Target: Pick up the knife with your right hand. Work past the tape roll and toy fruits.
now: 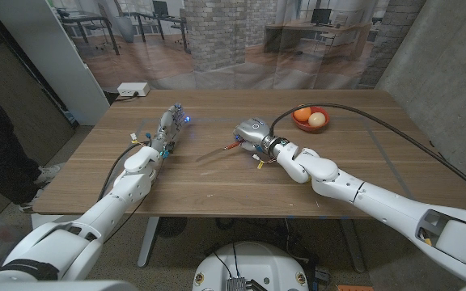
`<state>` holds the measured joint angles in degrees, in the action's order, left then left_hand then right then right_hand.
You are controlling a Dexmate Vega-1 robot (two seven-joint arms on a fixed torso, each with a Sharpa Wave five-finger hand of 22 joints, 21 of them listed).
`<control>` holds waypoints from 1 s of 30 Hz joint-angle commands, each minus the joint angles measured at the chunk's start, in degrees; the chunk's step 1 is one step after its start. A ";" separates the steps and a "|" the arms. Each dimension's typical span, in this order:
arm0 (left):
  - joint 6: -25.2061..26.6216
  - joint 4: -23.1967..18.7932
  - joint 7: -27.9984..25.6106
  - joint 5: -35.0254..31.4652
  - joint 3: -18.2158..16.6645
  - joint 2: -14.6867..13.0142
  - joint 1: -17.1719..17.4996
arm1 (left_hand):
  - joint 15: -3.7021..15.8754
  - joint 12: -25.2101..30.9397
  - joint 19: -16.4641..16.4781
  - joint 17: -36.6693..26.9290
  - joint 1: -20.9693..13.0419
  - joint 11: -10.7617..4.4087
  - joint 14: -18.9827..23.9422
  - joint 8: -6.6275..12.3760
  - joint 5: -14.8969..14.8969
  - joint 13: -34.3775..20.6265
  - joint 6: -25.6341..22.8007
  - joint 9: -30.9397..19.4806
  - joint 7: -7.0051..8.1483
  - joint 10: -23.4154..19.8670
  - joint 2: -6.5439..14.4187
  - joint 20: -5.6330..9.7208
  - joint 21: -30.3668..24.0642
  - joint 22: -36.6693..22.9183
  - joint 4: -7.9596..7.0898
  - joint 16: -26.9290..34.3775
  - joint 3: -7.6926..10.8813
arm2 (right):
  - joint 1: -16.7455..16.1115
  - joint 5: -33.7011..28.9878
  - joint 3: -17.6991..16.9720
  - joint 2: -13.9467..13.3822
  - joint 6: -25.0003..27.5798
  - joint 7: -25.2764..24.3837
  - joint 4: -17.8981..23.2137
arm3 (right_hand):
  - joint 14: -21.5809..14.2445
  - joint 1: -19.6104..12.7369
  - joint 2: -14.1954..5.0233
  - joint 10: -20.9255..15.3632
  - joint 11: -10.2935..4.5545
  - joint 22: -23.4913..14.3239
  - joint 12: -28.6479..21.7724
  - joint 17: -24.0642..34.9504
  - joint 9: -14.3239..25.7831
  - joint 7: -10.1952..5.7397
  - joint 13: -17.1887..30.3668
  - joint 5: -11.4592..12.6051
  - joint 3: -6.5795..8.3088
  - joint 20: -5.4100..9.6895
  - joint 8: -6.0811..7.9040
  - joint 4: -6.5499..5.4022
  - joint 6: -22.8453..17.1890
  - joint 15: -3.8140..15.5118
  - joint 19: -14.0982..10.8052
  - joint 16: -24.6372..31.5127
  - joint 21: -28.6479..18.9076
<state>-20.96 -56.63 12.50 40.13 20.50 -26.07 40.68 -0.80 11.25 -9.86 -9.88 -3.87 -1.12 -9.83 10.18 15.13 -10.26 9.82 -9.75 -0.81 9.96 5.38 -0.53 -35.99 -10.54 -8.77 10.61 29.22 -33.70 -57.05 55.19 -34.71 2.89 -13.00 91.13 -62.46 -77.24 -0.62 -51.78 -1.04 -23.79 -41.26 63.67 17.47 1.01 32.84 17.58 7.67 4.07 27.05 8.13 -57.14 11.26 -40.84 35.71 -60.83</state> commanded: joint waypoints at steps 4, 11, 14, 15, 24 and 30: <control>-0.17 -1.58 0.03 0.44 -0.52 -0.73 1.20 | -0.31 0.07 -9.12 -0.18 0.16 0.16 -7.99 0.05 0.31 -0.23 7.74 -0.06 -0.34 7.35 2.91 0.06 0.08 -0.18 0.06 -0.03 0.07 | -1.11 0.58 -1.97 -0.47 1.18 0.54 2.70 | -0.36 -3.51 -3.41 -4.56 -4.44 -0.15 0.18 0.64 0.49 -3.78 0.42 0.11 -0.12 6.31 -0.09 -0.42 -3.89 1.73 0.53 -0.35 -0.98; -0.20 -1.87 0.44 0.70 -0.67 -1.01 1.53 | -0.32 0.08 -9.10 -0.18 0.15 0.17 -7.99 0.07 0.32 -0.23 7.73 -0.06 -0.29 7.35 2.95 0.06 0.13 -0.19 0.06 -0.02 0.07 | -1.73 0.89 -2.71 -0.29 2.37 1.17 3.96 | -0.37 -3.58 -3.35 -4.48 -4.29 -0.03 0.48 1.36 0.67 -3.83 0.75 0.06 -0.33 6.39 -0.17 -0.58 -3.80 1.71 1.19 -0.95 -2.03; -0.23 -1.96 0.69 0.88 -0.75 -1.08 1.65 | -0.31 0.07 -9.10 -0.18 0.14 0.23 -8.01 0.06 0.32 -0.23 7.75 -0.06 -0.30 7.37 2.97 0.10 0.16 -0.19 0.05 -0.03 0.07 | -1.84 1.19 -3.01 -0.20 2.88 1.96 4.48 | -0.35 -3.55 -3.36 -4.47 -4.44 0.01 0.52 1.54 0.74 -3.79 0.90 0.04 -0.39 6.41 -0.19 -0.65 -3.76 1.70 1.34 -1.11 -2.30; -0.22 -2.03 0.73 0.90 -0.77 -1.14 1.71 | -0.31 0.07 -9.08 -0.17 0.14 0.21 -8.00 0.06 0.32 -0.23 7.76 -0.06 -0.29 7.37 2.97 0.08 0.16 -0.19 0.05 -0.03 0.07 | -1.87 1.38 -3.13 -0.25 2.82 2.06 4.68 | -0.35 -3.55 -3.36 -4.51 -4.46 0.03 0.52 1.58 0.77 -3.84 0.94 0.04 -0.40 6.41 -0.18 -0.66 -3.77 1.70 1.34 -1.15 -2.38; -0.19 -3.08 0.77 1.15 -1.09 -1.78 2.51 | -0.33 0.09 -9.05 -0.17 0.12 0.12 -7.99 0.08 0.33 -0.23 7.76 -0.05 -0.33 7.36 3.00 0.04 0.25 -0.20 0.06 -0.02 0.07 | -2.58 1.12 -4.07 -0.58 3.86 1.48 6.43 | -0.35 -3.61 -3.27 -4.55 -4.54 0.21 0.73 2.13 0.80 -3.88 1.24 0.04 -0.60 6.40 -0.27 -0.76 -3.86 1.71 1.84 -1.65 -3.19; -0.02 -4.57 0.44 1.36 -1.39 -2.39 3.51 | -0.31 0.10 -9.05 -0.17 0.11 0.17 -7.99 0.09 0.34 -0.23 7.74 -0.05 -0.30 7.36 3.00 0.03 0.30 -0.21 0.06 -0.01 0.07 | -3.21 0.85 -4.77 -0.74 4.69 1.04 7.76 | -0.42 -3.66 -3.35 -4.53 -4.50 0.37 0.91 2.50 0.96 -3.89 1.44 0.06 -0.69 6.46 -0.31 -0.87 -3.80 1.70 2.13 -1.98 -3.79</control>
<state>-21.16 -59.34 13.13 41.14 19.58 -27.56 42.86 -0.80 11.25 -9.86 -9.88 -3.87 -1.12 -9.83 10.18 15.13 -10.26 9.82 -9.60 -0.81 9.96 5.38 -0.53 -35.99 -10.53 -8.77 10.61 29.22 -36.04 -55.92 51.52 -35.14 6.19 -11.52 96.87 -62.45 -77.57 -0.29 -51.69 -1.15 -23.37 -40.36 65.91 18.12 0.99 34.08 17.39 6.96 3.60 26.42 7.42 -57.14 11.25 -38.91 33.88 -64.13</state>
